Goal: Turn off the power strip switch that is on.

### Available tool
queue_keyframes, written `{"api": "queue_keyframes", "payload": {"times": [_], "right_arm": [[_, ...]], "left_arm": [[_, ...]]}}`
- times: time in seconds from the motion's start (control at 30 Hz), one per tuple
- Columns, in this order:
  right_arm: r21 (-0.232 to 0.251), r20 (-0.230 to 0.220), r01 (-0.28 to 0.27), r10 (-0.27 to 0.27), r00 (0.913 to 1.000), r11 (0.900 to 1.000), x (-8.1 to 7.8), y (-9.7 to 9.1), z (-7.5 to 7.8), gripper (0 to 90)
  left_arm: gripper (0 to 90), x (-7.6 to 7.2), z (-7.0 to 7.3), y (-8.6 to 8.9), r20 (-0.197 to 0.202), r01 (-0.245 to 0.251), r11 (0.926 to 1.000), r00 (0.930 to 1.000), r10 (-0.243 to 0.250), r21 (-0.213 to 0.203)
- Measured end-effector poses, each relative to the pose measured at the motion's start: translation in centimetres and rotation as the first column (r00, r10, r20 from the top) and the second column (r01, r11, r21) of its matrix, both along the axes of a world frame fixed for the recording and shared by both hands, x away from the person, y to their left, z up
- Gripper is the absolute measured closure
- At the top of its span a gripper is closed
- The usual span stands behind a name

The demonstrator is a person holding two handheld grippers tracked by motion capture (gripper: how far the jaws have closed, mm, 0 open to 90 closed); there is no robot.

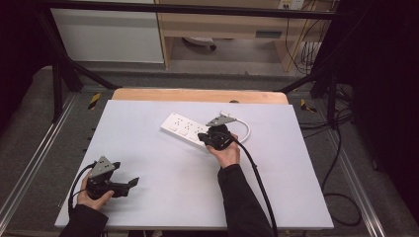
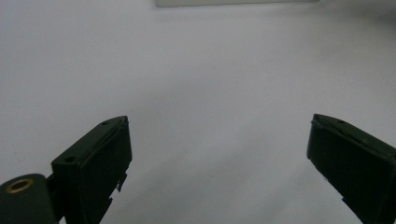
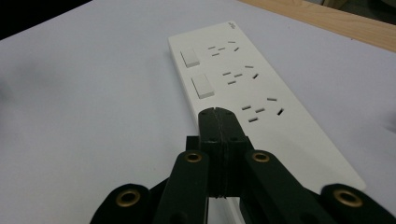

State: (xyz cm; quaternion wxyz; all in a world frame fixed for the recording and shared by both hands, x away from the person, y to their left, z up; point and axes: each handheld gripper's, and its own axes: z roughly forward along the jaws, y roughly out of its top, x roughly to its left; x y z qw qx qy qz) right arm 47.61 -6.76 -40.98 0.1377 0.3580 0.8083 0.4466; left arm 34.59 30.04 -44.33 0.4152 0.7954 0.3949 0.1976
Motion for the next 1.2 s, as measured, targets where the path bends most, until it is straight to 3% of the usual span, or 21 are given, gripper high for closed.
{"api": "queue_keyframes", "payload": {"times": [0.3, 0.83, 1.2], "right_arm": [[0.006, -0.009, -0.003, 0.003, 1.0, 1.0, 1.1, 1.3, -0.5, 90.0], [0.011, -0.044, 0.023, -0.022, 0.9988, 0.9997, 2.3, 1.6, -2.4, 90.0], [0.013, -0.044, 0.027, -0.027, 0.9987, 0.9995, 2.6, 2.1, -3.0, 90.0]], "left_arm": [[6.4, 0.0, 0.1, 0.0, 0.002, 0.001, 1.0, 1.0, -0.001, -0.001], [6.4, 0.0, 0.1, 0.0, 0.002, -0.001, 1.0, 1.0, 0.001, -0.001], [6.4, 0.0, 0.1, 0.0, 0.003, -0.001, 1.0, 1.0, 0.001, -0.002]]}}
